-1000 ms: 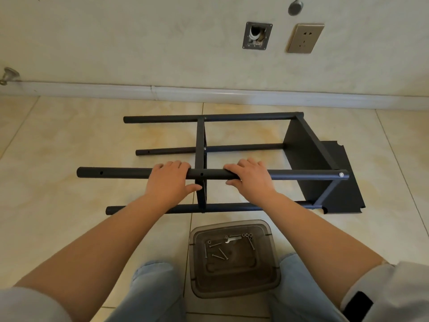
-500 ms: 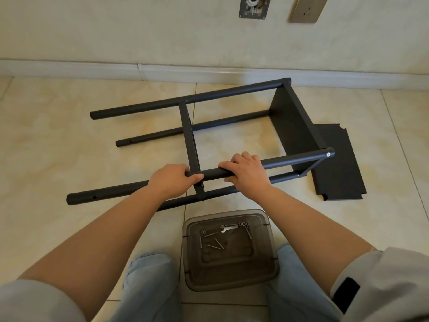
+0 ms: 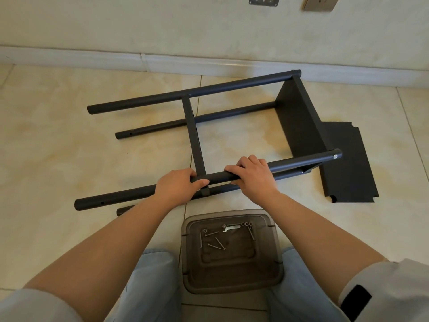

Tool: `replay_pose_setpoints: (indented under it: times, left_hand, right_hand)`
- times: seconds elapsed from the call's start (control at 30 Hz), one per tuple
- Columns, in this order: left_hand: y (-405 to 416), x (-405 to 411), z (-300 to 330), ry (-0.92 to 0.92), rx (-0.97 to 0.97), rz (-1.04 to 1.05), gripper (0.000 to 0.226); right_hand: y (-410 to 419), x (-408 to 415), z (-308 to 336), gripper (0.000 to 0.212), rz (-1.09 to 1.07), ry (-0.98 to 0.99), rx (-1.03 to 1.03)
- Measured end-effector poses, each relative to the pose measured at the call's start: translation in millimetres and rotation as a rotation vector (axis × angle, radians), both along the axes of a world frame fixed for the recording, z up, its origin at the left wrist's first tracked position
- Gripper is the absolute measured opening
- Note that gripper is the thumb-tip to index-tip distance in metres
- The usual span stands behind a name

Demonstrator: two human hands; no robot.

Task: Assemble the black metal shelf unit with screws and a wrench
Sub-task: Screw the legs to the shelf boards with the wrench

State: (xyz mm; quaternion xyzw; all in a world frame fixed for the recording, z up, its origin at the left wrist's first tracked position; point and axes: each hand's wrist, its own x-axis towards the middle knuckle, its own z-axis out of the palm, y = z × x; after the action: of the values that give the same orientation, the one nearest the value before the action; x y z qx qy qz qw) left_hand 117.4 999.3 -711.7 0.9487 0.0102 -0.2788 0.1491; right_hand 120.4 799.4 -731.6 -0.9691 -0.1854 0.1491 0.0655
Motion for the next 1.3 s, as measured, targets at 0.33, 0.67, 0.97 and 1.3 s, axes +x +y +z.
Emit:
replay_pose_setpoints:
  times: [0.33, 0.67, 0.97, 1.3]
  left_hand:
    - [5, -7, -1, -0.031, -0.002, -0.111, 0.035]
    - [-1, -9, -2, 0.115, -0.101, -0.1, 0.031]
    - [-3, -11, -7, 0.113, -0.214, -0.035, 0.026]
    - [0, -19, -13, 0.13, -0.165, -0.125, 0.047]
  right_hand:
    - [-4, 1, -6, 0.034, 0.022, 0.026, 0.073]
    - [-6, -5, -4, 0.039, 0.05, 0.05, 0.033]
    - [12, -7, -6, 0.046, 0.2, 0.027, -0.066]
    - [15, -8, -12, 0.046, 0.239, 0.053, -0.079]
